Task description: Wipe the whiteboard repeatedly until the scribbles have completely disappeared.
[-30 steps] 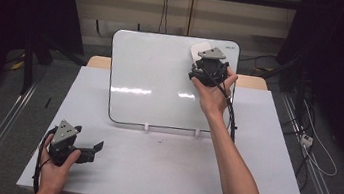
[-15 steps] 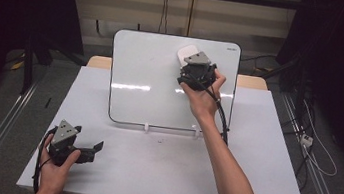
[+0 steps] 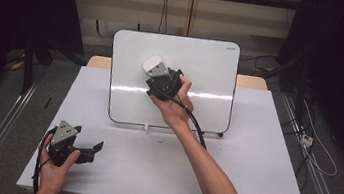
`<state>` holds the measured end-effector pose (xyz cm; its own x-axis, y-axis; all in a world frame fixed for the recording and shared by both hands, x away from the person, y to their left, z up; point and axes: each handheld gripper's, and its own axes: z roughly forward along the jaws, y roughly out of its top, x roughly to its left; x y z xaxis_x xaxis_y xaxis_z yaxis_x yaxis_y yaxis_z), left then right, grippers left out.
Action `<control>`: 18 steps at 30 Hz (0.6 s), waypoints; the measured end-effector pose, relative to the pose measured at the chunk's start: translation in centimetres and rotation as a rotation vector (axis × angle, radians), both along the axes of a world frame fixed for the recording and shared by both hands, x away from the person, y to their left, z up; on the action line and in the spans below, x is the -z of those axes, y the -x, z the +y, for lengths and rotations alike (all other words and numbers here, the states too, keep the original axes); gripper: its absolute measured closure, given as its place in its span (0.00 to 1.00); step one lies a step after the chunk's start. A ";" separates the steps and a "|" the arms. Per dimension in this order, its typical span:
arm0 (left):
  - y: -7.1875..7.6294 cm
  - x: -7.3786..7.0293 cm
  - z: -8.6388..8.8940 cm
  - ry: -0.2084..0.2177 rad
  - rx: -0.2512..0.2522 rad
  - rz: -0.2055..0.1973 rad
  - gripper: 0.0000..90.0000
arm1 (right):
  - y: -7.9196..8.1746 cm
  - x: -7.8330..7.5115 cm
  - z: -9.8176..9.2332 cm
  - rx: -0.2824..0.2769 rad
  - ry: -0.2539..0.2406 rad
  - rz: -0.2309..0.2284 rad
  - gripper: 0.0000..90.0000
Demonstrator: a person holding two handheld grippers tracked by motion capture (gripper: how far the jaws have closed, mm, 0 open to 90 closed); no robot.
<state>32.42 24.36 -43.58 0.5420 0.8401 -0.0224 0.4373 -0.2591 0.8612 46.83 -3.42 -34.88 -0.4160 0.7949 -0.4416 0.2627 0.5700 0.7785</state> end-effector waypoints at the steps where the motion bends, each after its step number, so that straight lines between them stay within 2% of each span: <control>1: 0.0 0.0 0.0 -0.001 0.001 0.000 0.06 | 0.0 0.1 0.4 -0.004 0.008 -0.002 0.35; 8: 0.0 -0.1 0.0 -0.002 0.000 0.001 0.06 | 0.1 0.3 2.4 -0.026 0.022 -0.002 0.35; 18: 0.0 -0.1 0.2 0.002 0.000 -0.003 0.06 | -0.8 -0.6 3.0 -0.017 0.020 -0.003 0.35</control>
<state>32.37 24.51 -43.52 0.5420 0.8401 -0.0228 0.4347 -0.2571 0.8631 47.60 -0.40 -34.26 -0.4277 0.7789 -0.4586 0.2505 0.5896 0.7678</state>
